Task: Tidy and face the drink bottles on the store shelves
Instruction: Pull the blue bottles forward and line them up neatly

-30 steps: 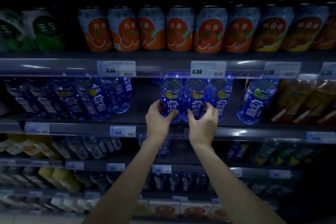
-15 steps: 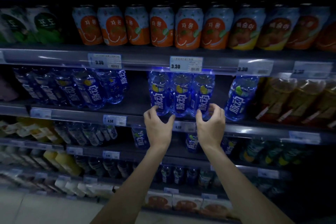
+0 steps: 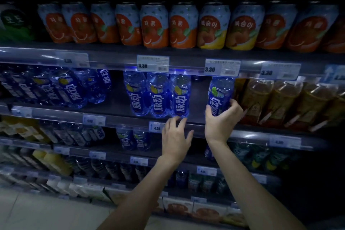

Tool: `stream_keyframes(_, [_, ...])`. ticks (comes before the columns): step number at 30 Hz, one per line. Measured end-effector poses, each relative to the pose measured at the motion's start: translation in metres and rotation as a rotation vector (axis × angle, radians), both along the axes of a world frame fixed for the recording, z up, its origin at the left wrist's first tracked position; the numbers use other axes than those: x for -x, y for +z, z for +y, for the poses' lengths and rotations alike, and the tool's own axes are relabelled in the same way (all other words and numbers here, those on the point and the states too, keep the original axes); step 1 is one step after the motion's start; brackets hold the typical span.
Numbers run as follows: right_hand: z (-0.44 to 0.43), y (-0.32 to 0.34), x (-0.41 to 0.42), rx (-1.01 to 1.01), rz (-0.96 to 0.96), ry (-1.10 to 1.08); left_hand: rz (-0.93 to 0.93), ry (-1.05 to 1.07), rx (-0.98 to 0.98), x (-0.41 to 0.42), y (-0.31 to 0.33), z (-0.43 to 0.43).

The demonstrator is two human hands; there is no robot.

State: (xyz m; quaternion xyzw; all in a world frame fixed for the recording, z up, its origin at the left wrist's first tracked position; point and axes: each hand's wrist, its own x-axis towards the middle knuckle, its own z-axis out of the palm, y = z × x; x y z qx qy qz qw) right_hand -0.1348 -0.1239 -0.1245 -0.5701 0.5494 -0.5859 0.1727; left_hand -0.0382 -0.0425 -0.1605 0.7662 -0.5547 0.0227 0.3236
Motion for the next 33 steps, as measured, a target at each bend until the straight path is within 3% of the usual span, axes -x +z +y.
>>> stream_keyframes(10, [-0.021, 0.004, -0.007, -0.057, 0.006, -0.041, -0.104, 0.097, -0.078, 0.007, -0.004, -0.003])
stream_keyframes(19, [-0.02, 0.0, 0.004, 0.023, -0.097, 0.07, -0.111, 0.119, -0.072, 0.006, -0.007, -0.004])
stream_keyframes(33, [0.03, -0.004, 0.009, 0.215, -0.027, 0.172, 0.05, -0.02, 0.054, -0.034, -0.018, 0.036])
